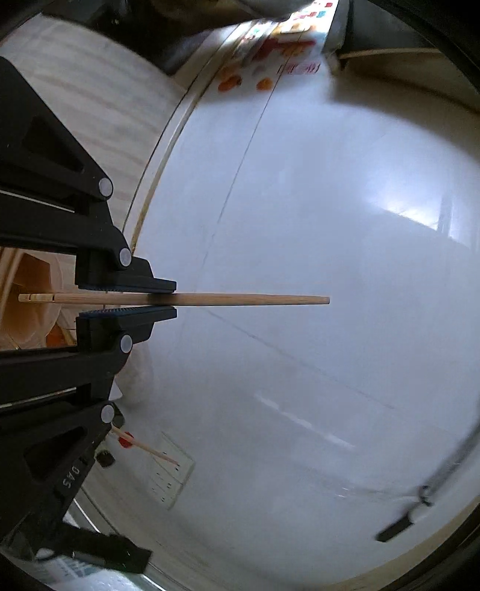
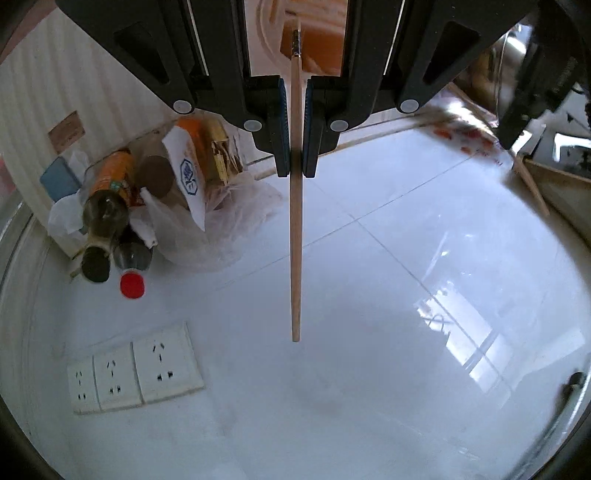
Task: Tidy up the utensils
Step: 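Open the left tool while the right tool opens, dropping chopsticks into the holder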
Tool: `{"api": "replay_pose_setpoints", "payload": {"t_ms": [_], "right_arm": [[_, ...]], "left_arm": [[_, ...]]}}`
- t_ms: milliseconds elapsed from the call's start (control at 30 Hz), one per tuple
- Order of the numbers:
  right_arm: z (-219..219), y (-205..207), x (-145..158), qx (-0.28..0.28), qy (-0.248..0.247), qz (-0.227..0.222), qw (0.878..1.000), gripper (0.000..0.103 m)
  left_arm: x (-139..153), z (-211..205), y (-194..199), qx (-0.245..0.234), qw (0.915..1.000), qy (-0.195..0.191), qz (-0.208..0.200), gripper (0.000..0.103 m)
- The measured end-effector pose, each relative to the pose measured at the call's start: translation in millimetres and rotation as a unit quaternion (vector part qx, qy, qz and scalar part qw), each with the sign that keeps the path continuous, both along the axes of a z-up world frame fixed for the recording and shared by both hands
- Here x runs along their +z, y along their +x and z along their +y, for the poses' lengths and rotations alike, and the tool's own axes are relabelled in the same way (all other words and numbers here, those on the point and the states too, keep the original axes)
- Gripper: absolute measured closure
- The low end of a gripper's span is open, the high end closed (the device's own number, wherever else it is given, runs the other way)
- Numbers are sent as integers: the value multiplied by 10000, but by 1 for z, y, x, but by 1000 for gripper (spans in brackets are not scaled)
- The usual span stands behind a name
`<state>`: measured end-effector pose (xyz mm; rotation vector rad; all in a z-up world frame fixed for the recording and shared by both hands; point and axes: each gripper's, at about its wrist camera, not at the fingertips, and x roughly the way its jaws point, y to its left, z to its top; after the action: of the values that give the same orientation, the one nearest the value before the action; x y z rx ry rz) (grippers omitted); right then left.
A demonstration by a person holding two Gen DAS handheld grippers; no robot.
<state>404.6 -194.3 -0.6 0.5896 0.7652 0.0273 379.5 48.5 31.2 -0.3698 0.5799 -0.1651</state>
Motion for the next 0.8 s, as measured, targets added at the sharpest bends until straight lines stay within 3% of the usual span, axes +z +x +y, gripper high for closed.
{"api": "replay_pose_setpoints", "payload": {"t_ms": [300,400,433,467,500,533,567,600,633,733,800], "right_arm": [[14,-1,-27,-38,-142,-122,9998,96],[19,-4,-29,196,-149,-22,9997,95],[19,-6,-30,267,-105,41,9996,94],[19,-9,-30,346,-76,126,9993,84],[18,-12,-29,410,-58,187,9990,74],[16,-16,-27,438,-50,210,9988,53],[11,-23,-22,427,-48,202,9989,43],[7,-30,-19,376,-73,184,9991,43],[3,-38,-14,338,-113,167,9992,43],[-11,-66,-2,310,-250,208,9990,42],[-18,-82,1,309,-268,225,9989,40]], "left_arm": [[-40,-3,2,46,9987,190,469,98],[-41,-7,-1,-136,9954,360,873,95],[-38,-10,-5,-136,9941,442,980,92],[-32,-8,-10,-116,9926,560,1072,89],[-26,-6,-18,-70,9920,627,1091,78],[-17,0,-28,95,9911,746,1094,59],[-11,2,-35,201,9902,855,1090,47],[-5,8,-44,318,9896,943,1036,29],[0,14,-51,464,9888,1017,992,20],[4,30,-73,770,9821,1366,1043,15],[-4,36,-83,850,9779,1505,1175,0]]}}
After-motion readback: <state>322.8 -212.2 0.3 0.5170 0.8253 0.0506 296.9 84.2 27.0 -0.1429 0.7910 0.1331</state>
